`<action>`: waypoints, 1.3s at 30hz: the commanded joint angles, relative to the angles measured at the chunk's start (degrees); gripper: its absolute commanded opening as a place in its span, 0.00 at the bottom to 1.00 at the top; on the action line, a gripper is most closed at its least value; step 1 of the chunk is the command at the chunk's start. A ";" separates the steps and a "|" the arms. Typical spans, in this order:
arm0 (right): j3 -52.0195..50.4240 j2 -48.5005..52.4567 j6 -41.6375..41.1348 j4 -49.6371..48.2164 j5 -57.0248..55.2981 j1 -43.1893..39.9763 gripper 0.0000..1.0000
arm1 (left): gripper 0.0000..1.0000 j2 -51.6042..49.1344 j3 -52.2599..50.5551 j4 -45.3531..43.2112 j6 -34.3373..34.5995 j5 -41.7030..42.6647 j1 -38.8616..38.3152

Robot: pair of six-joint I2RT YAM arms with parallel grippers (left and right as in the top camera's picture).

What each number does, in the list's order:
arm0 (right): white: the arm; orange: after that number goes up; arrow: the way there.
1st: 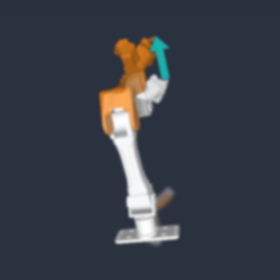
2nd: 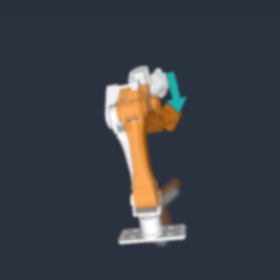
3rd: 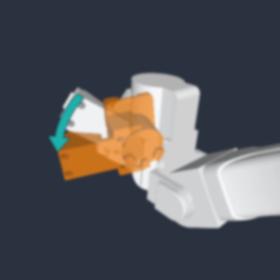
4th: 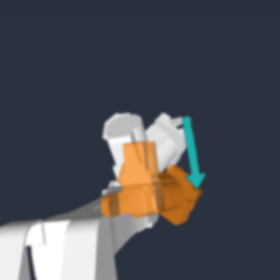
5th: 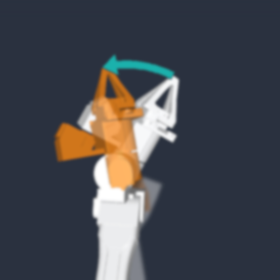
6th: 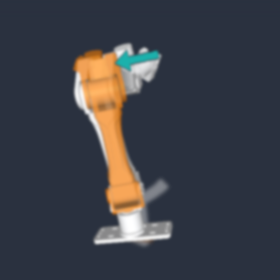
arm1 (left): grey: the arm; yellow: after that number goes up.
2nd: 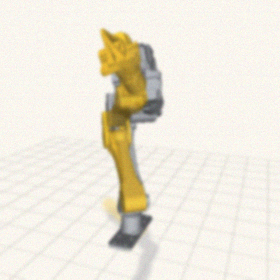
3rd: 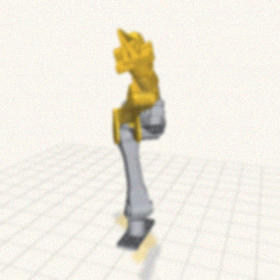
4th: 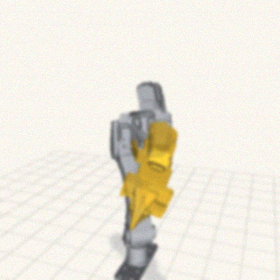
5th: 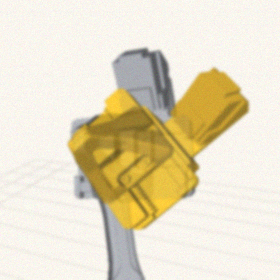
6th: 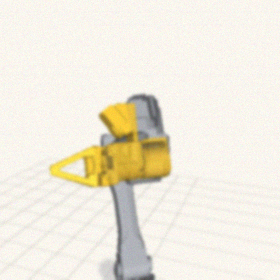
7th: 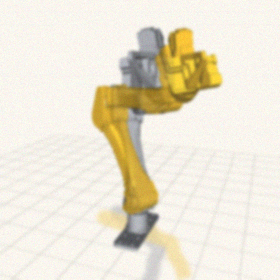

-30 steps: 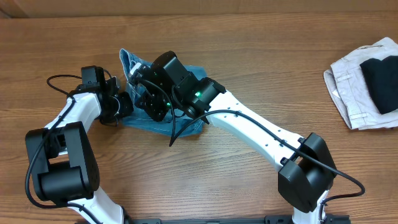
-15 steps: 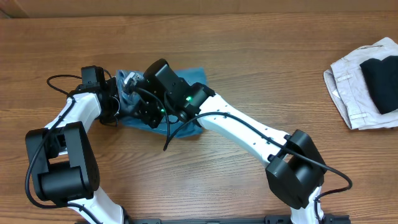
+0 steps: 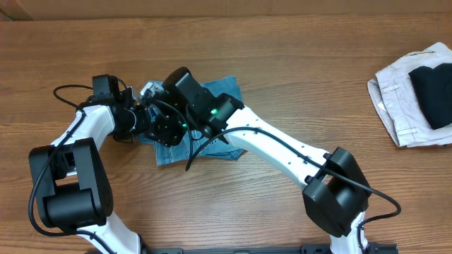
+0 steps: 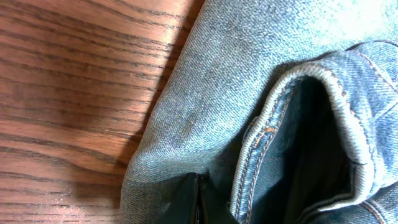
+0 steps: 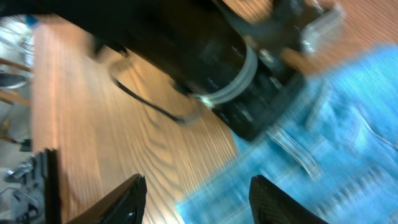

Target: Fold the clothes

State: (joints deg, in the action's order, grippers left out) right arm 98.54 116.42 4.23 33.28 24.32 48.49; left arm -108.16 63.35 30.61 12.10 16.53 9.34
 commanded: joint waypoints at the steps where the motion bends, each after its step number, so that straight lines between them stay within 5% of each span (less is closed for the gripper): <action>1: 1.81 -4.24 0.04 6.27 -8.07 -2.99 0.58 | 0.05 -1.25 -2.14 1.14 0.76 0.90 -1.16; 6: 1.09 -4.44 4.15 22.77 -17.70 -3.93 0.60 | 0.06 -1.25 -2.14 1.01 0.70 0.76 -1.14; 11: -2.01 -4.44 7.69 25.79 -21.70 -3.41 0.63 | 0.06 -1.25 -2.14 1.03 0.76 -0.63 -1.14; 28: -11.04 -4.44 12.72 10.78 -36.44 12.20 0.72 | 0.06 -1.25 -2.14 1.27 0.81 -0.44 -1.14; 39: -19.47 -4.22 12.74 -7.56 -36.94 12.52 0.72 | 0.06 -1.25 -2.14 1.66 0.79 -0.46 -1.14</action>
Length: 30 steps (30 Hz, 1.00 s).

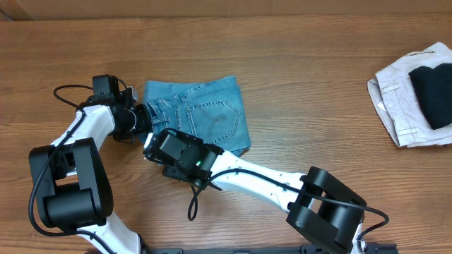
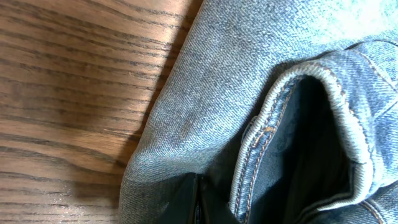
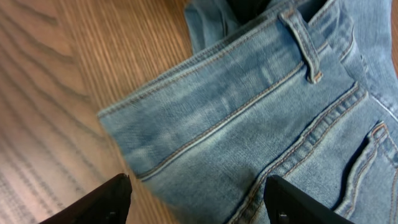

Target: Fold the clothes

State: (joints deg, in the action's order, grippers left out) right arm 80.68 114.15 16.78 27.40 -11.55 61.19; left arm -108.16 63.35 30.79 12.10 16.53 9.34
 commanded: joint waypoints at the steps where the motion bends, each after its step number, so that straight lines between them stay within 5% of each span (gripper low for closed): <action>1: -1.77 -1.90 0.20 -1.68 -1.07 -0.17 0.72 | 0.06 -1.25 -2.14 1.49 0.79 -0.46 -1.14; 16: -3.54 2.60 2.78 -5.35 -1.14 -0.13 0.69 | 0.07 -1.25 -2.14 1.53 0.79 -0.44 -1.14; 25: -3.54 2.89 2.54 -10.43 -6.64 -0.74 0.48 | 0.07 -1.25 -2.14 1.57 0.79 -0.44 -1.14; 30: -3.52 2.89 2.54 -10.67 -6.67 -1.27 0.09 | 0.07 -1.25 -2.14 1.57 0.79 -0.44 -1.14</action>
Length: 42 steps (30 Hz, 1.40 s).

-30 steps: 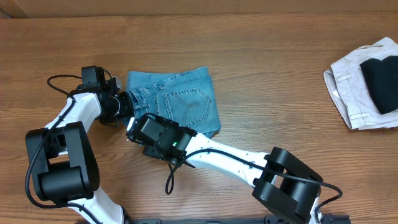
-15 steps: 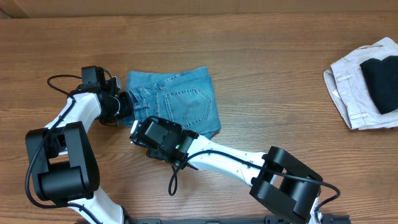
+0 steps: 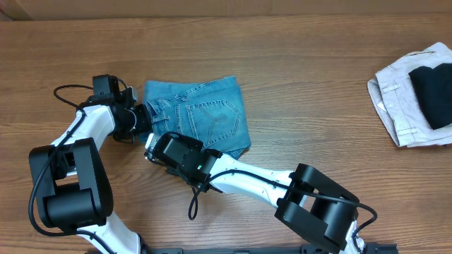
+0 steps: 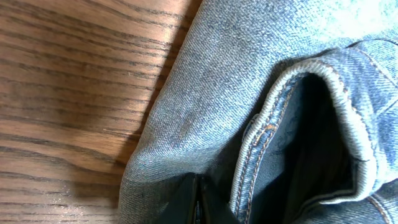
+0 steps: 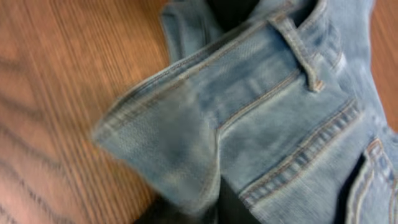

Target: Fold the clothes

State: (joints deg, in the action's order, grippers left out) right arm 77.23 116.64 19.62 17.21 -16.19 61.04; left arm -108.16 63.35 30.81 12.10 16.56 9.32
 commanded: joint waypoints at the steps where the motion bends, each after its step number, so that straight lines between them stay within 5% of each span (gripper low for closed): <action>1: -0.04 0.39 -0.31 -0.50 -2.23 -1.11 0.07 | 0.07 -1.25 -2.14 1.55 0.79 -0.46 -1.11; 11: 6.27 -5.22 -0.28 -0.44 -15.89 -2.47 0.04 | 0.07 -1.25 -2.14 1.73 0.76 -0.48 -1.11; 21: 16.72 -10.51 0.17 -0.42 -15.65 -6.80 0.04 | 0.04 -1.25 -2.14 1.70 0.76 -0.46 -1.11; 33: 17.62 -8.96 -10.40 0.92 11.47 -6.78 0.04 | 0.04 -1.25 -2.14 1.73 0.79 -0.44 -1.11; 42: 17.59 -2.89 -12.41 1.81 15.06 -6.67 0.04 | 0.04 -1.25 -2.14 2.69 0.76 -0.44 -1.11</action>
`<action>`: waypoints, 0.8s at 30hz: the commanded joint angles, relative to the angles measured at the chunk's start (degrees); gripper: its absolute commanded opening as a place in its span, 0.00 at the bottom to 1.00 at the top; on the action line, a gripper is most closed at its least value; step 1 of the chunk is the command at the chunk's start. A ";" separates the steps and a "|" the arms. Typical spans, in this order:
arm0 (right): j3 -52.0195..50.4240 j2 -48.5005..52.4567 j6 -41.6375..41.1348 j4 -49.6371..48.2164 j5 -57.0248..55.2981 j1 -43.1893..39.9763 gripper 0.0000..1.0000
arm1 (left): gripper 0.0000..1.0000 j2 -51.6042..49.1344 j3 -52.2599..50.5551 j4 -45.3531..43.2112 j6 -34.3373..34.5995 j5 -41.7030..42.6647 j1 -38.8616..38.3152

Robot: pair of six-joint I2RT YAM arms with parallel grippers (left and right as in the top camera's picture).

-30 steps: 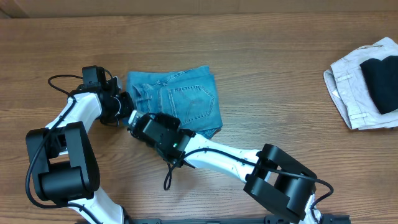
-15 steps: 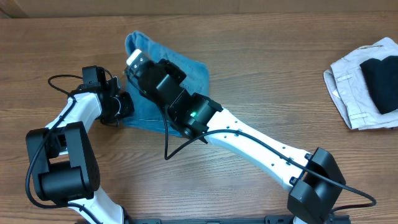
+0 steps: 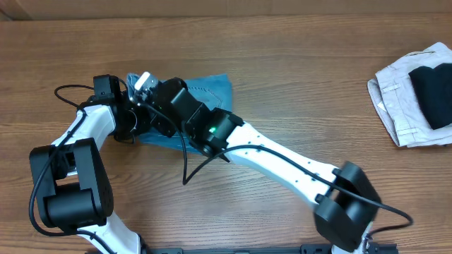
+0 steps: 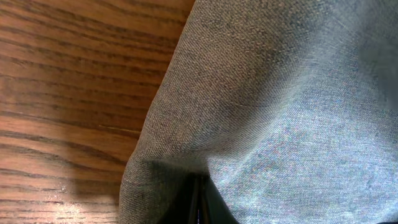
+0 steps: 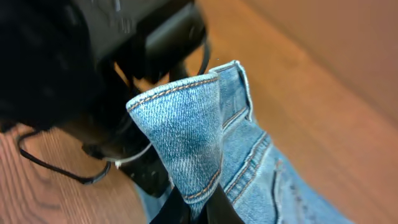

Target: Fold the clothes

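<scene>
A pair of blue denim shorts [image 3: 212,88] lies at the left of the wooden table [image 3: 296,63], mostly covered by my arms in the overhead view. My right gripper [image 5: 199,202] is shut on a stitched corner of the denim [image 5: 186,137] and holds it raised, above the left wrist. In the overhead view the right gripper [image 3: 143,86] sits over the shorts' left edge. My left gripper [image 4: 199,208] is shut on a fold of the same denim [image 4: 280,112], which fills its view with plain cloth.
A pale beige garment [image 3: 395,92] with a black garment [image 3: 432,85] on it lies at the table's right edge. A black cable [image 3: 67,92] loops beside the left arm. Bare wood shows left of the denim [image 4: 68,93].
My right gripper, then shut on the shorts' near-left corner low at the table, now holds that corner raised farther back over the left gripper. Plain denim now covers the waistband in the left wrist view.
At first my right gripper hovered open over the shorts beside the left gripper. Then it stood open at the near-left corner, and then shut on that corner. Now the corner is lifted over the left edge. The left gripper stayed shut on the denim throughout.
</scene>
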State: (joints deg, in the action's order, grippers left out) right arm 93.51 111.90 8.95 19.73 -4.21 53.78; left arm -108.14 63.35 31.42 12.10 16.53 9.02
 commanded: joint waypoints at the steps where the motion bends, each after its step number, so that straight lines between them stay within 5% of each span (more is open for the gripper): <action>1: 1.31 2.27 -1.75 -0.76 3.08 0.59 0.04 | 0.04 -1.25 -2.14 2.45 0.76 -0.42 -0.81; 16: 1.31 4.20 -1.73 -0.96 3.06 0.57 0.04 | 0.10 6.71 -0.50 11.06 -0.31 -2.75 -0.79; 17: 1.31 4.20 -1.73 -0.96 3.04 0.57 0.04 | 0.17 8.17 -0.50 11.54 -0.28 -3.76 -0.79; 19: 1.31 4.20 -1.73 -0.96 3.04 0.57 0.04 | 0.58 10.82 -0.50 12.59 -0.28 -5.84 -0.79; 22: 1.31 4.20 -1.73 -0.76 3.06 0.57 0.04 | 0.96 13.90 -0.50 14.69 -0.28 -8.48 -0.79; 24: 1.31 4.20 -1.73 -0.57 3.06 0.57 0.04 | 1.00 15.54 -0.50 16.31 0.00 -9.79 -0.74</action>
State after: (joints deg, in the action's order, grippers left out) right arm 93.97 115.77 7.57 18.81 -1.41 54.11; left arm -96.77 63.00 46.72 12.12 9.26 8.60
